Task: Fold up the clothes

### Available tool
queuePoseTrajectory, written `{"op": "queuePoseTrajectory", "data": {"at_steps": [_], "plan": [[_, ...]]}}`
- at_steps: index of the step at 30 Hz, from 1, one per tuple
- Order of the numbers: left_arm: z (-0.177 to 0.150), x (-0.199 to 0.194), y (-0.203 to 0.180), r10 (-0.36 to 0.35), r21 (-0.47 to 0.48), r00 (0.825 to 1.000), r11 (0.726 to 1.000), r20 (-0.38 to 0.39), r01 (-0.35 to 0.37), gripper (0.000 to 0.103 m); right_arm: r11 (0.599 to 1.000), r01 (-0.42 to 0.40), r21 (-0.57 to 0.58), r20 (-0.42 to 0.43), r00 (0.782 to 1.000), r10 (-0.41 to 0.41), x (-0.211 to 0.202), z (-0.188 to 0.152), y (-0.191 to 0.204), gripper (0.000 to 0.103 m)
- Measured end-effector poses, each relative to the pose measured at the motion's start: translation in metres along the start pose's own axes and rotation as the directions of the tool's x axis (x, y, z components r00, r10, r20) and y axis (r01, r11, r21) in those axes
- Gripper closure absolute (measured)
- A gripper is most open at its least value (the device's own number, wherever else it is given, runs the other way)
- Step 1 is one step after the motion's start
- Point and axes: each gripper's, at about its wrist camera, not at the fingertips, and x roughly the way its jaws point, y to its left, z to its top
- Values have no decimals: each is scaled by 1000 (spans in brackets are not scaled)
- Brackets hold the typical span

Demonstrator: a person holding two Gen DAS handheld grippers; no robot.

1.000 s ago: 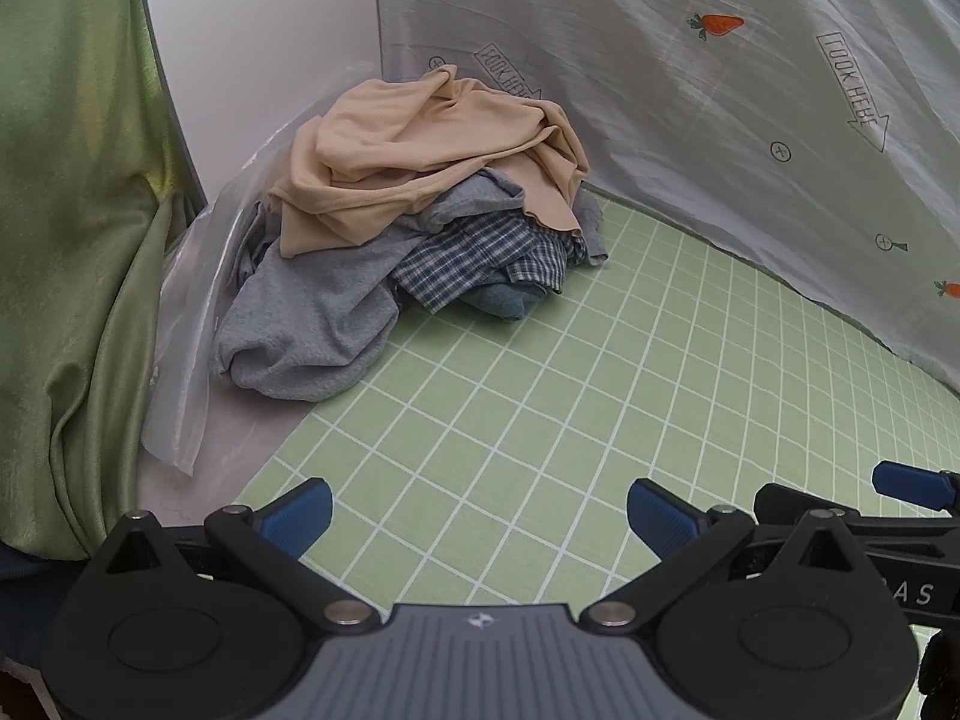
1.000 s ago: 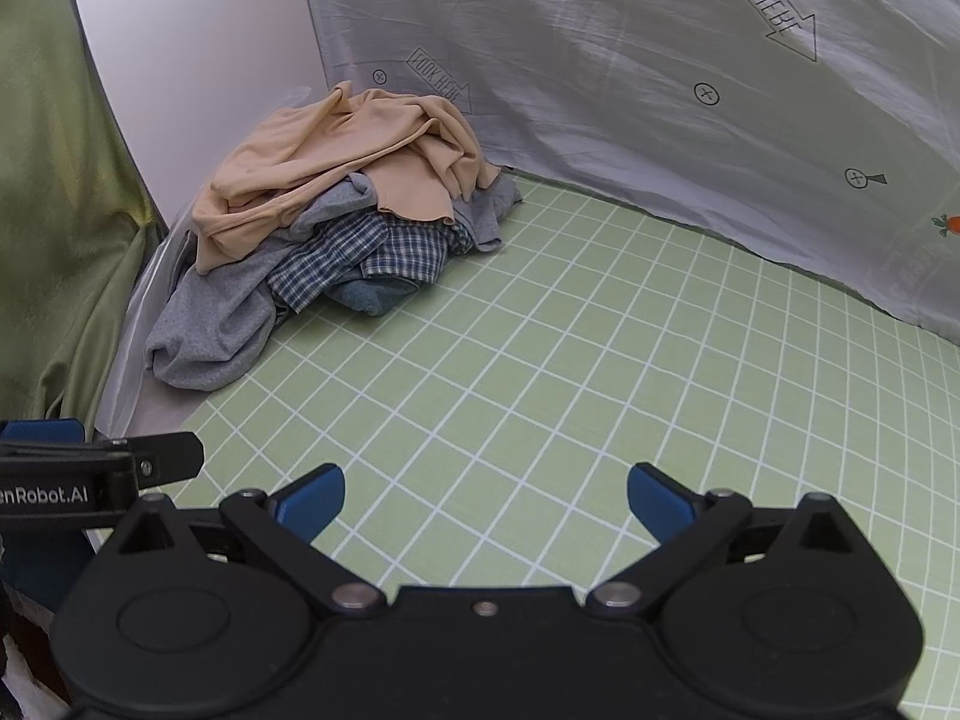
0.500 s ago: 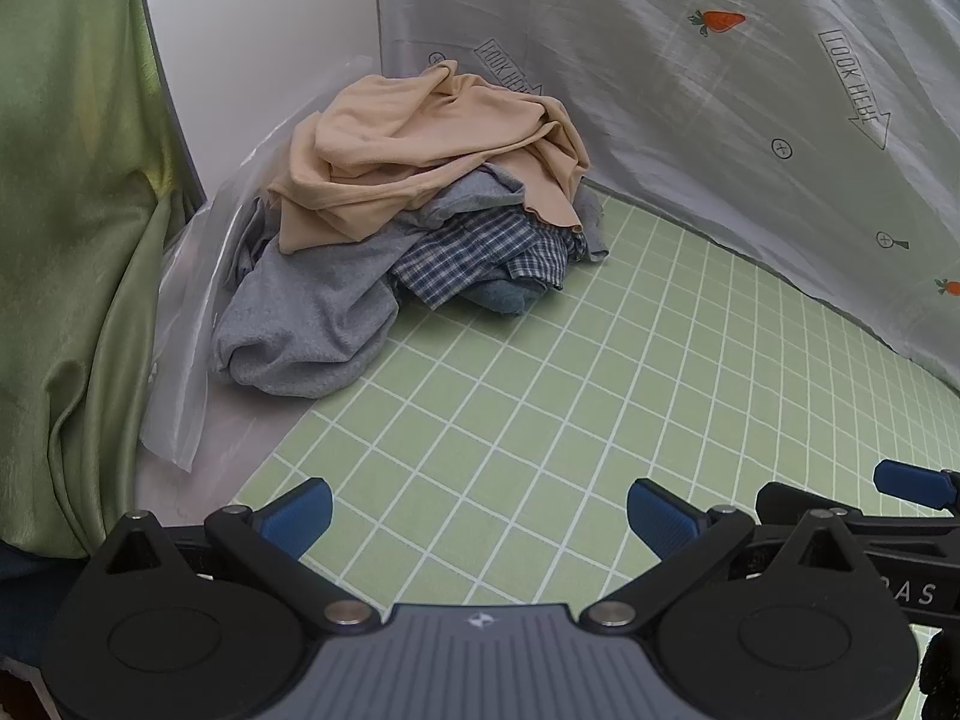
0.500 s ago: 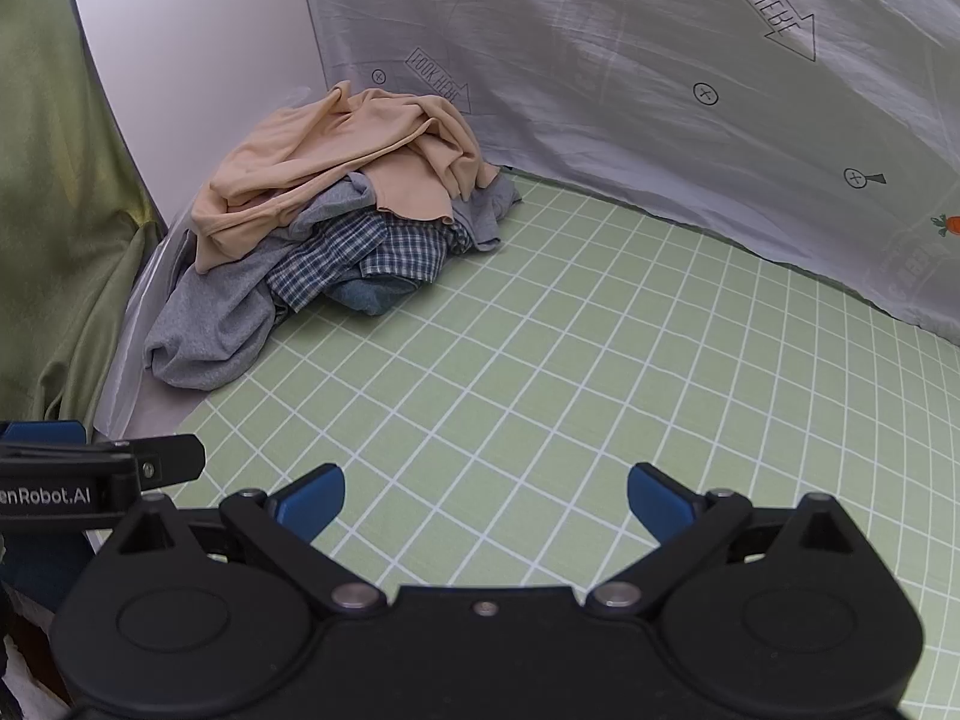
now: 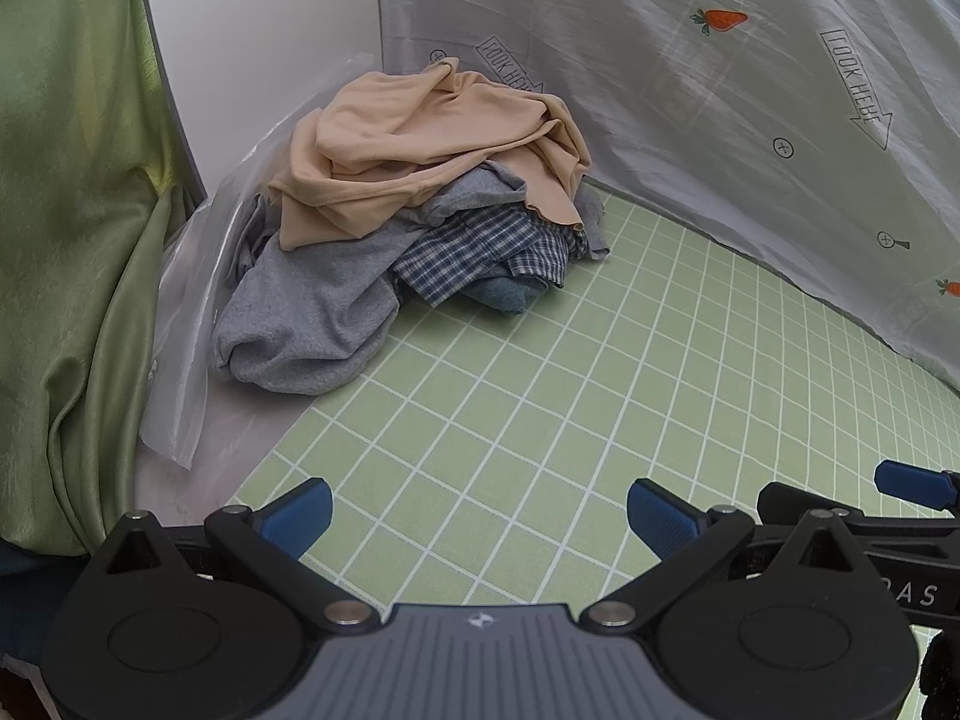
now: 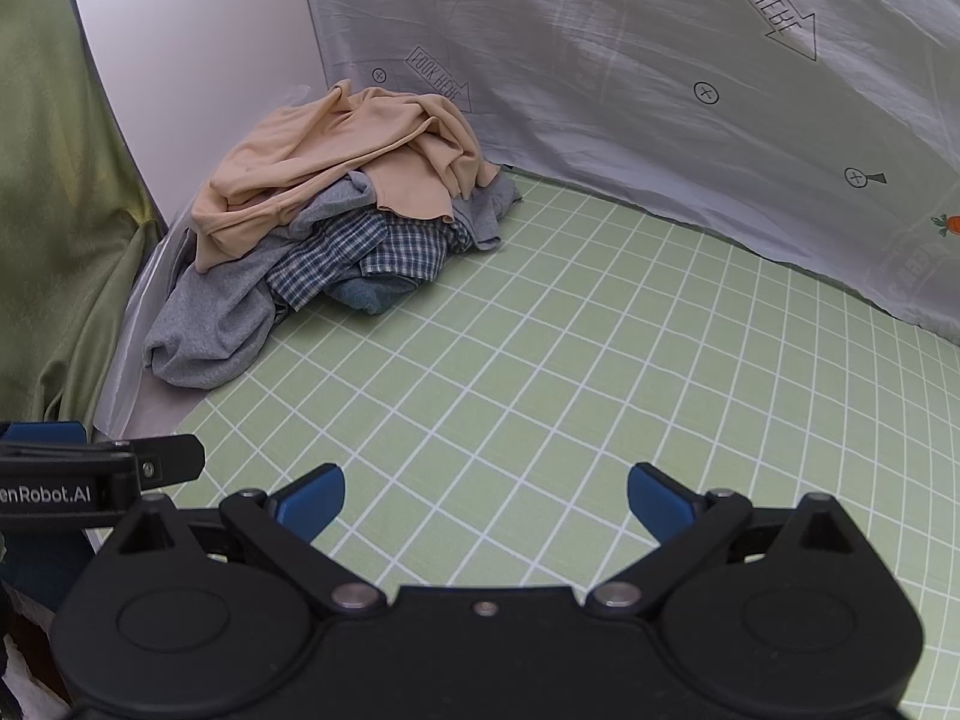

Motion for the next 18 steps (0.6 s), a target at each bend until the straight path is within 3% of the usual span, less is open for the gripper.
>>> {"op": "queuePoseTrajectory", "data": {"at_steps": [18], "plan": [[5, 7, 0, 8, 1, 1000, 1000, -18, -8, 0, 1000, -1, -4, -6, 1000, 1, 3, 2, 0, 1]]}}
